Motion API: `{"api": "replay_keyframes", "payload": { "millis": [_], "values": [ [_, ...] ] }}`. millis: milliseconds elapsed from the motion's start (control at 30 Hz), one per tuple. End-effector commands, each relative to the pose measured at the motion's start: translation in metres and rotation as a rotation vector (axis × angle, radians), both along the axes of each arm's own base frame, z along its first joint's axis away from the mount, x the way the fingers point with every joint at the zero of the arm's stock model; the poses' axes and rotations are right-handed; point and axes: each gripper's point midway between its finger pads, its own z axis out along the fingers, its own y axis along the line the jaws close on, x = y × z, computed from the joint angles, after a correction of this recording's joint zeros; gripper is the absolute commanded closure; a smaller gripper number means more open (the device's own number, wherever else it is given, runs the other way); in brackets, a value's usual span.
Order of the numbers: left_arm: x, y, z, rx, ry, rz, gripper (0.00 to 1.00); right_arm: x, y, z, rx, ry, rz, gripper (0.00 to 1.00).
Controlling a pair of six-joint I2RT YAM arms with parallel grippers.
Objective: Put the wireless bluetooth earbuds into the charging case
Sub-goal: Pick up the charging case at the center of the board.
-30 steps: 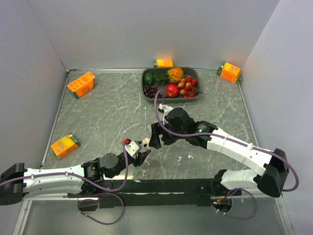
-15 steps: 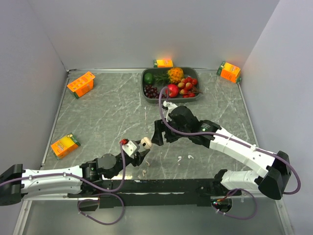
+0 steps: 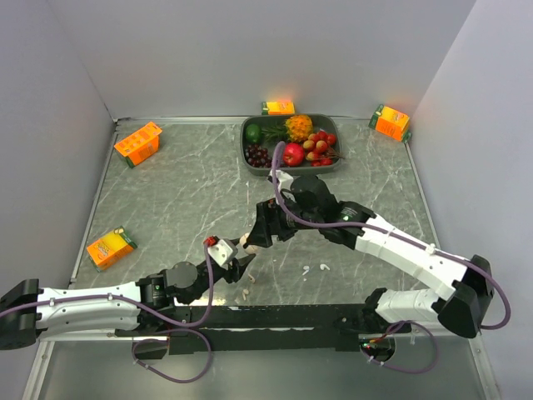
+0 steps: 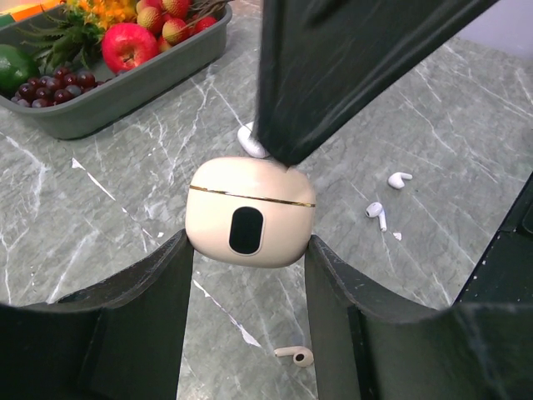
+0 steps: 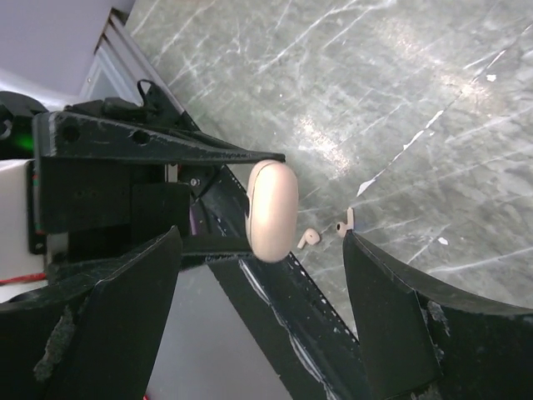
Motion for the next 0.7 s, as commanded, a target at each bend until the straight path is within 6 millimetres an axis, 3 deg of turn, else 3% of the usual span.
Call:
{"api": "replay_keyframes", "payload": {
  "millis": [0,333,667],
  "values": [
    [0.000,-0.004,0.020,-0.077,-0.021,0.001,0.99,0.002,0.009,0.010,0.017,-0.006,0.035,0.16],
    [-0.001,-0.004,0.026,-0.090,-0.028,-0.002,0.99,0.003,0.012,0.002,0.003,0.010,0.046,0.38],
    [-0.001,-0.005,0.026,-0.100,-0.025,-0.008,0.99,0.005,0.018,-0.004,-0.008,0.023,0.063,0.43]
  ]
}}
